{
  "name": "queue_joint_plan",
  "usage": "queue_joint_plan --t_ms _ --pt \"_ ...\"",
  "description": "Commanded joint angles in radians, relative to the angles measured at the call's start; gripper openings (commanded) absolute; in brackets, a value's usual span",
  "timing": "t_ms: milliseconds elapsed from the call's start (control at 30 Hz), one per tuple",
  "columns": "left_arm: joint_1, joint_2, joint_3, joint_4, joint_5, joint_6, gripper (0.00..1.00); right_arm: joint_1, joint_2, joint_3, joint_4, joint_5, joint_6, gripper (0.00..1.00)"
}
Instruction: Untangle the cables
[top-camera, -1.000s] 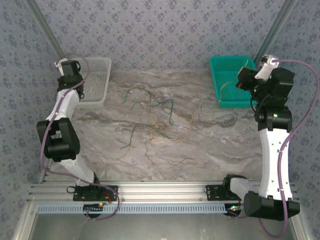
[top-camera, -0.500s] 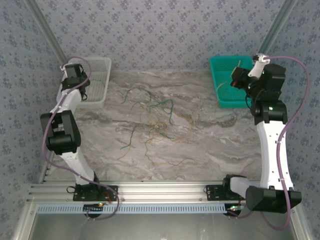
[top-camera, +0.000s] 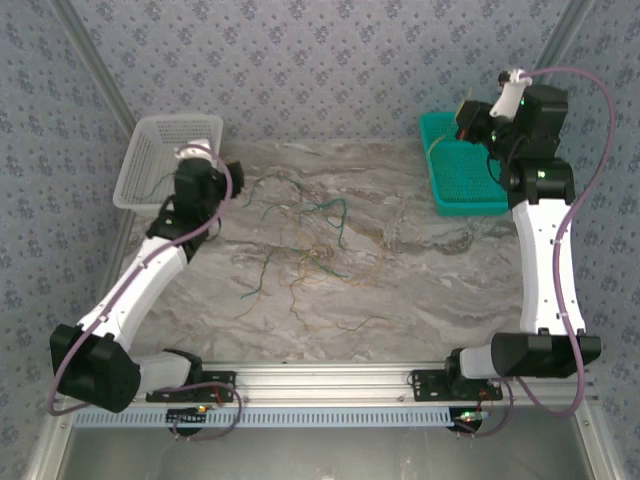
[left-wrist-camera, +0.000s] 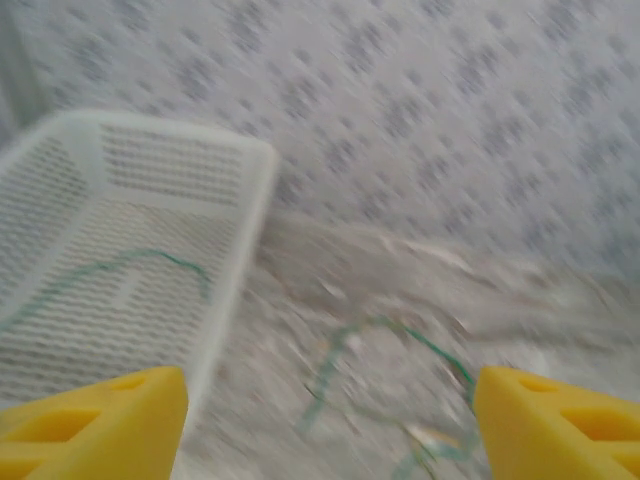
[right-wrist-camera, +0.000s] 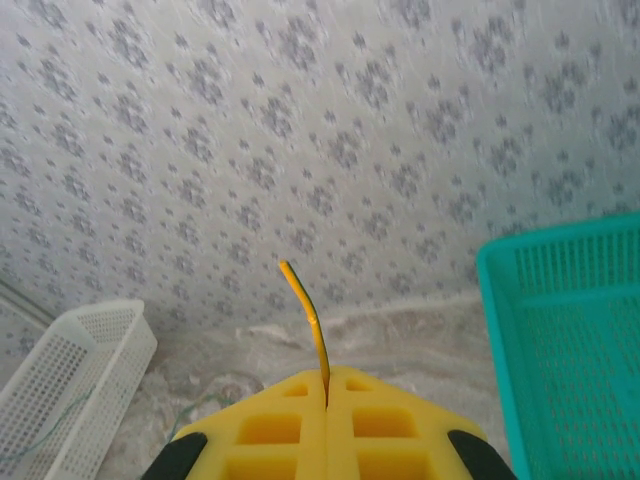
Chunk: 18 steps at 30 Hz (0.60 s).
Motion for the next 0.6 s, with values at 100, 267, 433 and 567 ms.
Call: queue_joint_plan --t_ms 100,267,433,567 --pt "-0.188 0.012 -0.108 -0.009 -0.042 0.023 0.75 0.058 0.037 -0.056 -0.129 0.13 -0.056 0.0" --pt "-0.19 -0.017 -0.184 0.037 -0.027 0.01 0.71 0.034 -0.005 -0.126 -0.039 0.159 -0.001 0.0" --pt "-0.191 0.038 -0.137 0.061 0.002 0.041 0.7 0.015 0.156 0.27 -0.166 0.076 0.002 0.0" --pt "-0.191 0.086 -0.109 0.105 0.019 0.022 0.7 -0.02 0.322 0.611 -0.217 0.097 0.071 0.0"
